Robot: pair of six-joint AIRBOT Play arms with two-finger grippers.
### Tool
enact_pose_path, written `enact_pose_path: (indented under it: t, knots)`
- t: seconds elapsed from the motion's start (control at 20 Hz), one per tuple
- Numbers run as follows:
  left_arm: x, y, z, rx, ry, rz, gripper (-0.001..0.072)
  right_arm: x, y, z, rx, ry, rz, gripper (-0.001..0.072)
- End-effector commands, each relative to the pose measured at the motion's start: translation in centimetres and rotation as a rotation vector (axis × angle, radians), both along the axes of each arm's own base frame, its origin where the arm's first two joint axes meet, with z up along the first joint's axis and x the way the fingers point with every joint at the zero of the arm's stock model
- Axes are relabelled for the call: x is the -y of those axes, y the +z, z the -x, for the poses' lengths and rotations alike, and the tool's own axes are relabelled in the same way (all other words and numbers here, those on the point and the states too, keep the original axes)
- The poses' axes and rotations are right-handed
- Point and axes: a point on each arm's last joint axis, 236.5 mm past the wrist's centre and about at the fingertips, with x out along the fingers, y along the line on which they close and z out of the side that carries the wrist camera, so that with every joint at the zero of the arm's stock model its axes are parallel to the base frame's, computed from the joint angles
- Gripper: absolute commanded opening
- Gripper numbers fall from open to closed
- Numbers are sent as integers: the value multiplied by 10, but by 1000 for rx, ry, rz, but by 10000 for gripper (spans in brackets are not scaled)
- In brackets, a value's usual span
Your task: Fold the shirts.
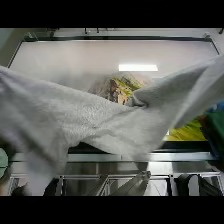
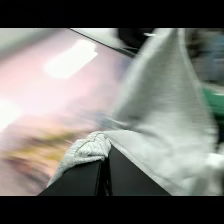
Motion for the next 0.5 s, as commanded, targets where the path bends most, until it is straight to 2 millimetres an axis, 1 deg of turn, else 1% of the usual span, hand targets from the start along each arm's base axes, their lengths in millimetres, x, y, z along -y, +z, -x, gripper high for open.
enact_pose_path:
  t: [0.0,0.05,0.1,0.15,0.2,0.25,0.3,0.4,0.45]
  knots:
    - [-24,67,24,264,351,-88,24,3,60,22,110,-250,125,13]
    - [-24,62,15,197,286,-61,24,7,65,14,97,-245,137,14]
    - [-21,47,3,107,188,-57,25,12,65,5,78,-229,133,14]
    - [-15,28,-12,-1,84,-47,25,20,62,-7,49,-217,118,14]
    - [-7,5,-32,-111,-6,-38,25,27,53,-21,6,-202,112,14]
    - [3,-18,-52,-215,-78,-32,25,33,40,-35,-49,-173,113,14]
    - [13,-43,-71,-320,-139,-31,25,36,27,-45,-102,-134,117,14]
    - [31,-94,-107,-492,-226,-42,25,41,3,-63,-195,-64,117,14]
    - [35,-116,-126,-566,-240,-35,25,44,-7,-69,-230,-38,114,13]
